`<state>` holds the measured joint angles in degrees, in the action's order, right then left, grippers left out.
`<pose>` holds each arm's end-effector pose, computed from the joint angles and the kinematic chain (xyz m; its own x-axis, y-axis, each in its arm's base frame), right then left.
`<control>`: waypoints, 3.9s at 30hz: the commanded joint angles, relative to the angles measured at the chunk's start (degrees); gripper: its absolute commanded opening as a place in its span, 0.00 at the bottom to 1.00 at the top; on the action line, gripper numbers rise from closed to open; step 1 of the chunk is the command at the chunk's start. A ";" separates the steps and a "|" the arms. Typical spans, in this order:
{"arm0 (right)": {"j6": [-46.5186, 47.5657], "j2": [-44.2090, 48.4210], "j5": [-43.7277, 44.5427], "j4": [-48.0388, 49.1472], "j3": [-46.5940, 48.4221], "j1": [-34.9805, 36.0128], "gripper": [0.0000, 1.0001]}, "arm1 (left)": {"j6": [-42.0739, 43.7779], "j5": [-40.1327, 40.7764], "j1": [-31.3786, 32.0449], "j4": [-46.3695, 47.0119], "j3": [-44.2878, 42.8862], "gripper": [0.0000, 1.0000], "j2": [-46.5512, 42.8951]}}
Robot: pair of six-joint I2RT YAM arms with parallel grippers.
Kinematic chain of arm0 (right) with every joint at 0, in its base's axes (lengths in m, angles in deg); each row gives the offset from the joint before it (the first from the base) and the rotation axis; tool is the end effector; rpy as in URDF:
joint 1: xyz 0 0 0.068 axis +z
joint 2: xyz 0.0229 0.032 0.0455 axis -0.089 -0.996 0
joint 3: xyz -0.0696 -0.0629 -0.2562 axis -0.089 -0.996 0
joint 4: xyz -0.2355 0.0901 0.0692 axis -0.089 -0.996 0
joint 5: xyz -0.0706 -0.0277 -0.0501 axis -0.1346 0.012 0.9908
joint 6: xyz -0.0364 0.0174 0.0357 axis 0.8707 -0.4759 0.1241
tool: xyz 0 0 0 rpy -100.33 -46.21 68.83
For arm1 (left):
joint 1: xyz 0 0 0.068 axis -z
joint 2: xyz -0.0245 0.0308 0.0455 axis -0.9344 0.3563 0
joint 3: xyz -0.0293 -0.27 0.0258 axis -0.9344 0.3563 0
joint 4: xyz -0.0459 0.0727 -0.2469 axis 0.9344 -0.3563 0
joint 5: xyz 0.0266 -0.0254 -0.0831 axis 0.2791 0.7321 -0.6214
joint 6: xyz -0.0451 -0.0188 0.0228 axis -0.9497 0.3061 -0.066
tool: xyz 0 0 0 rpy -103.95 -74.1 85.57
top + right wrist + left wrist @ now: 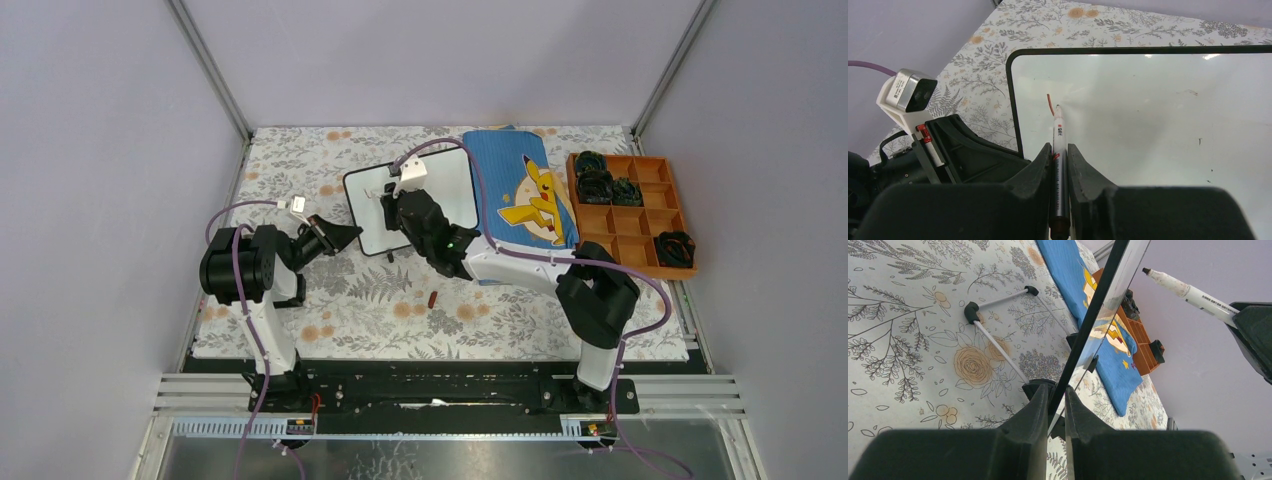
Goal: Write a sentence on the whiteboard
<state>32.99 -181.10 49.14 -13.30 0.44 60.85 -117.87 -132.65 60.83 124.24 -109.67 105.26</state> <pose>0.2581 0.3514 0.2850 -0.1754 0.1140 -0.9779 -0.4732 0.8613 0.1853 0.2833 0.0147 0.1183 -0.4880 -0.6015 -0.6325 0.4013 0.4889 -0.7746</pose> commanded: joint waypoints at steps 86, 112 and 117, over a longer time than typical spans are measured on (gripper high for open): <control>-6.51 5.10 -5.60 -3.80 -3.08 -1.01 0.00 | -0.13 1.25 -0.12 2.39 -0.25 0.12 0.97; -5.42 9.33 -5.56 -1.22 -6.08 -4.42 0.00 | -0.13 1.16 -0.08 2.33 -0.24 0.22 0.84; -5.65 8.37 -7.00 -1.61 -5.28 -4.25 0.00 | -0.17 1.17 -0.09 2.35 -0.24 0.31 0.84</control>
<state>27.11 -171.92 43.24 -17.44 -6.05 56.44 -118.09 -132.39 60.83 124.07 -109.78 105.35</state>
